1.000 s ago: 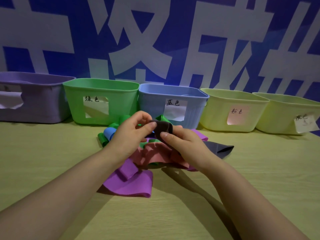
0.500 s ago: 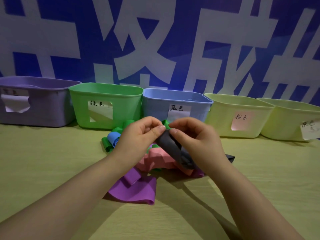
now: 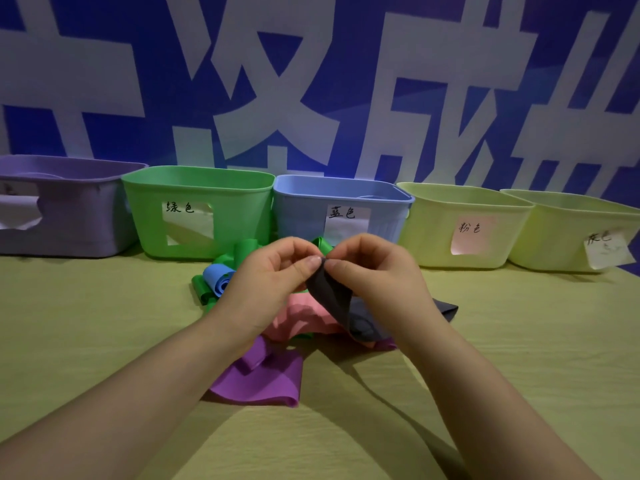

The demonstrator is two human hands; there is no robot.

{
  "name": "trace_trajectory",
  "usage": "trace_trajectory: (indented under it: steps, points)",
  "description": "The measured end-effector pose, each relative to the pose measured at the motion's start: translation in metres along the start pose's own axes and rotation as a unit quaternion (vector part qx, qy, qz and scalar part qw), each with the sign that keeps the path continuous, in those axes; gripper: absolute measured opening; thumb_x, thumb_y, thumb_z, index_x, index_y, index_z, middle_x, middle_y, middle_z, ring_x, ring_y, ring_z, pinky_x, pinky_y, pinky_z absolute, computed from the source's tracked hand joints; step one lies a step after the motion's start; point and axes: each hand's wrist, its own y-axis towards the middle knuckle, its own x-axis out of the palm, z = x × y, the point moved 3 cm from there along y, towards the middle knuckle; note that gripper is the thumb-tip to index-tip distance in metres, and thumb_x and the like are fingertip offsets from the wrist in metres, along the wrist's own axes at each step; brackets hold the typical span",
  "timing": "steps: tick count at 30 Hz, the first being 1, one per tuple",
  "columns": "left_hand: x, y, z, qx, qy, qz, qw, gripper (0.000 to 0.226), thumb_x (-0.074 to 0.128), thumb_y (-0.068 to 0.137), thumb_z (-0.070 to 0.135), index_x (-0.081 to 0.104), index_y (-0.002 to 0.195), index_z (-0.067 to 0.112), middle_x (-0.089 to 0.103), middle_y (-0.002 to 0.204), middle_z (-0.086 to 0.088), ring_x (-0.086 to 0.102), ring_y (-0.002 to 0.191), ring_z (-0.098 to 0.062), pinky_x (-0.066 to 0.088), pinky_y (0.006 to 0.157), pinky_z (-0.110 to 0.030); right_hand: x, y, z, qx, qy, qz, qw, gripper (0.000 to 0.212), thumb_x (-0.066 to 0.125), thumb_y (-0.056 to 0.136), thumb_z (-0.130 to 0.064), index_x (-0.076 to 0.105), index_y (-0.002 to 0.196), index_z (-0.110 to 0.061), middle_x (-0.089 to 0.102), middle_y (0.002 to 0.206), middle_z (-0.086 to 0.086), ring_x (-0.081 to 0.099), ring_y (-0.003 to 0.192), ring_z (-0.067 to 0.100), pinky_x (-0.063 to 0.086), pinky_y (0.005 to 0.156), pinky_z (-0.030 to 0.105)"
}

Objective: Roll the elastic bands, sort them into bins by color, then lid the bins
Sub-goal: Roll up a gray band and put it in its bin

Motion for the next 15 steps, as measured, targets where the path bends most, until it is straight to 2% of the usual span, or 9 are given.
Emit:
trace_trajectory:
  steps: [4,6,7,10,13,15]
  points:
    - [0.0009,-0.0003,-0.0015,-0.030,-0.035,-0.008,0.999,0.017,0.051,0.086,-0.002,0.061,0.083,0.012,0.065,0.068,0.002,0.060,0.067,-0.006,0.052,0.067,-0.020,-0.0069,-0.0025,-0.0066,-0.136,-0.165,0.056,0.975,0.020,0.068,0.080,-0.014,0.064,0.071,-0.031,0.063,0.069,-0.020,0.062,0.075,0.001,0.050,0.071,0.019]
    - [0.0005,-0.0005,-0.0017,-0.042,-0.049,-0.001,0.998,0.013,0.052,0.085,0.002,0.061,0.082,0.011,0.065,0.064,0.005,0.060,0.061,-0.005,0.052,0.064,-0.019,-0.0052,-0.0049,-0.0092,-0.186,-0.191,0.061,0.962,0.005,0.065,0.079,-0.020,0.069,0.077,-0.023,0.061,0.072,-0.022,0.061,0.077,0.002,0.049,0.070,0.015]
    - [0.0001,-0.0007,-0.0017,-0.046,-0.058,-0.002,0.997,0.010,0.053,0.084,0.005,0.062,0.081,0.010,0.065,0.063,0.005,0.060,0.060,-0.005,0.052,0.063,-0.018,-0.0046,-0.0056,-0.0095,-0.200,-0.201,0.066,0.957,0.007,0.063,0.078,-0.022,0.070,0.079,-0.020,0.061,0.073,-0.021,0.060,0.077,0.003,0.049,0.069,0.016]
    - [0.0015,-0.0015,-0.0010,-0.070,-0.089,-0.016,0.993,0.009,0.057,0.075,0.015,0.062,0.078,0.008,0.066,0.062,0.002,0.062,0.058,-0.006,0.054,0.061,-0.018,-0.0050,-0.0042,-0.0081,-0.221,-0.226,0.062,0.947,0.010,0.062,0.076,-0.021,0.071,0.080,-0.018,0.062,0.075,-0.017,0.059,0.077,0.005,0.049,0.068,0.020]
    - [0.0014,0.0004,-0.0030,-0.079,-0.082,-0.007,0.993,0.012,0.053,0.083,0.000,0.062,0.076,0.007,0.065,0.059,0.004,0.061,0.057,-0.004,0.053,0.057,-0.016,-0.0069,-0.0033,-0.0065,-0.212,-0.233,0.043,0.948,0.008,0.064,0.076,-0.021,0.071,0.078,-0.019,0.062,0.076,-0.016,0.060,0.077,0.006,0.052,0.070,0.024]
    - [0.0011,0.0007,-0.0032,-0.083,-0.082,0.000,0.993,0.019,0.051,0.084,-0.008,0.061,0.075,0.007,0.064,0.056,0.004,0.061,0.056,-0.003,0.053,0.056,-0.015,-0.0072,-0.0014,-0.0040,-0.156,-0.196,0.013,0.968,0.007,0.070,0.077,-0.017,0.070,0.074,-0.024,0.066,0.076,-0.014,0.063,0.076,0.006,0.054,0.075,0.032]
